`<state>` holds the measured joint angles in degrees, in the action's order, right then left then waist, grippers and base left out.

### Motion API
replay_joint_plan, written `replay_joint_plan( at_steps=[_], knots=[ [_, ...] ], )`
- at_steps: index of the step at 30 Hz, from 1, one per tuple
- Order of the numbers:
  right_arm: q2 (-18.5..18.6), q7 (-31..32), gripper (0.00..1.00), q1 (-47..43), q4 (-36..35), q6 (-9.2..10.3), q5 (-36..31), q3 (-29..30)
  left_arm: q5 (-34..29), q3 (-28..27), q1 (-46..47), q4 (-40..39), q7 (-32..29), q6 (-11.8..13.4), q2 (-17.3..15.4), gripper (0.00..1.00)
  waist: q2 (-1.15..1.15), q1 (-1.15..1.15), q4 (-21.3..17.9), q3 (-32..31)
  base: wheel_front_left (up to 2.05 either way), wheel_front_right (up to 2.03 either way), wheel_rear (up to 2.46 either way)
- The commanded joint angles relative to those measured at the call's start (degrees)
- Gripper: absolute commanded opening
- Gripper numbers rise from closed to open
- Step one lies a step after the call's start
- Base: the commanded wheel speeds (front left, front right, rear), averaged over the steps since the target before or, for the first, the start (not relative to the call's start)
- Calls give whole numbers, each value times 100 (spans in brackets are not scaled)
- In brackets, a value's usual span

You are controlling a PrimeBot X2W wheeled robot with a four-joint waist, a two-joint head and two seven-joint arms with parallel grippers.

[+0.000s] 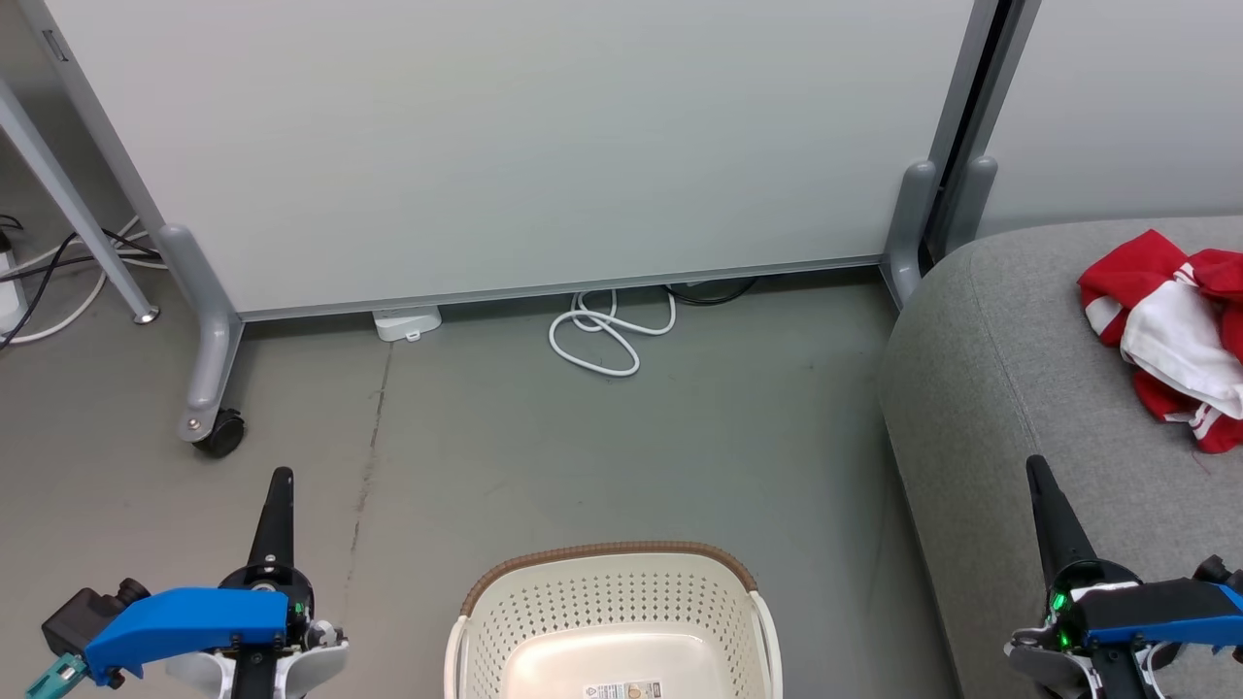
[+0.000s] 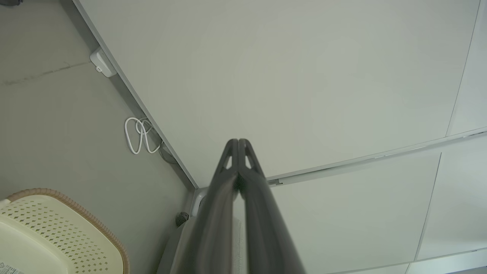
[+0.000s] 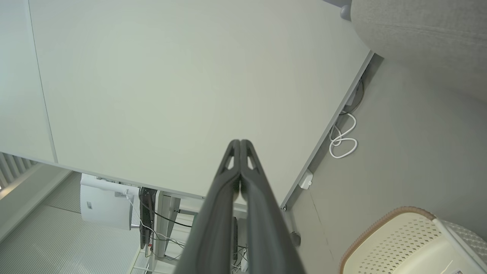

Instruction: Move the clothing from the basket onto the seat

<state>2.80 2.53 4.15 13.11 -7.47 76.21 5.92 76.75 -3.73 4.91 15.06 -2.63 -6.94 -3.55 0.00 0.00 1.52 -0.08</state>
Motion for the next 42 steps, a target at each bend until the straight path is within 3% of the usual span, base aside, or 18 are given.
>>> replay_joint_plan(
  at_steps=[1,35,42],
  knots=[
    [15,41,0,113,-17,-3,107,14,95,-45,122,-54,-27,-30,-9,0,0,0,-3,1,0,0,0],
    [14,412,0,242,100,-4,1597,68,1547,-295,168,-113,-399,-84,72,0,0,0,-146,25,0,0,0],
    [14,421,0,239,100,-4,1626,68,1572,-301,161,-111,-413,-81,74,0,0,0,-152,26,0,0,0]
  ],
)
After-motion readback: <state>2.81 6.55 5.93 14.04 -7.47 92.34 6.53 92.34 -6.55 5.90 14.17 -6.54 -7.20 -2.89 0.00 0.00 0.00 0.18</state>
